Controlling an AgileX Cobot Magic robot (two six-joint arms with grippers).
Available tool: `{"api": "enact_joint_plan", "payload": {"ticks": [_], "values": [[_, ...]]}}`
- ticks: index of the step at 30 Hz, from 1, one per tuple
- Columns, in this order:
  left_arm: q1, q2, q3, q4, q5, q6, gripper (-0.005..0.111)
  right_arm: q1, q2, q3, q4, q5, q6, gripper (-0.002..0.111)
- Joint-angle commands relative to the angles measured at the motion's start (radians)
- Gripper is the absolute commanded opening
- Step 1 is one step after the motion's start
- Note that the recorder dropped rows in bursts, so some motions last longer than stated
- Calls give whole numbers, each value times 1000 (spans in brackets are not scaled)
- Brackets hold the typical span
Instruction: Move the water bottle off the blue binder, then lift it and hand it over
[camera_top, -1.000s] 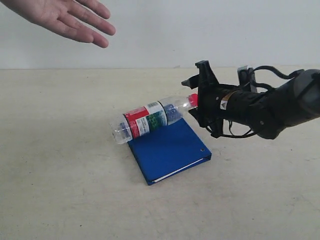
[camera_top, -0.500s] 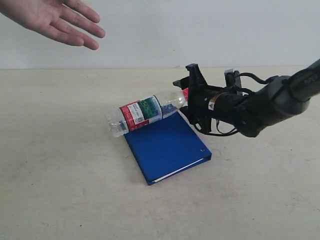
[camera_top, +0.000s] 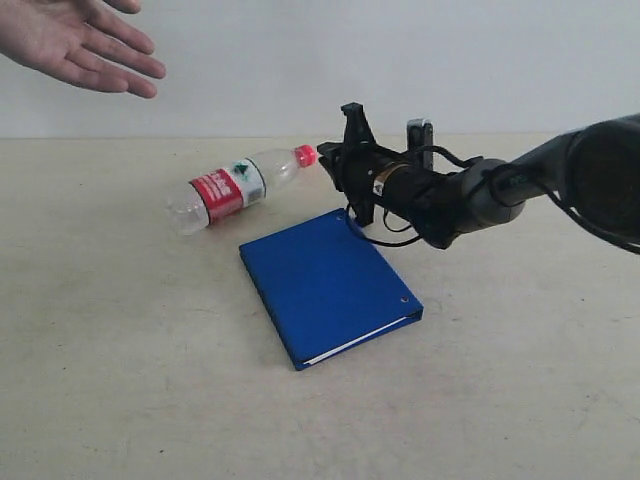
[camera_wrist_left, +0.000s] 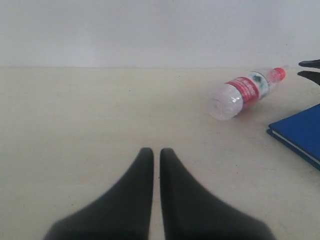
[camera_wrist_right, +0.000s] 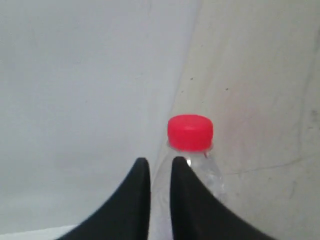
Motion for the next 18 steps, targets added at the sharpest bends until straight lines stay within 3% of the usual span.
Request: {"api": "enact_joint_plan", "payload": {"ticks": [1, 4, 7, 9, 11, 13, 15, 18], "values": [[-1, -2, 4, 0, -13, -9, 4, -5, 60, -26, -167, -1, -79, 0], [-1, -2, 4, 0, -13, -9, 4, -5, 23, -45, -335, -81, -409, 0], [-1, -2, 4, 0, -13, -9, 4, -5, -59, -45, -512, -156, -518, 0], [-1, -2, 4, 0, -13, -9, 4, -5, -166, -45, -729, -152, -440, 0], [-1, -2, 4, 0, -13, -9, 4, -5, -353, -22, -1045, -159, -173, 0], [-1, -2, 4, 0, -13, -9, 4, -5, -595, 61, -1199, -140, -83, 0], [-1, -2, 4, 0, -13, -9, 4, -5, -894, 153, -1243, 20, -81, 0], [-1, -2, 4, 0, -13, -9, 4, 24, -1325, 291, -1392, 512, -23, 0]]}}
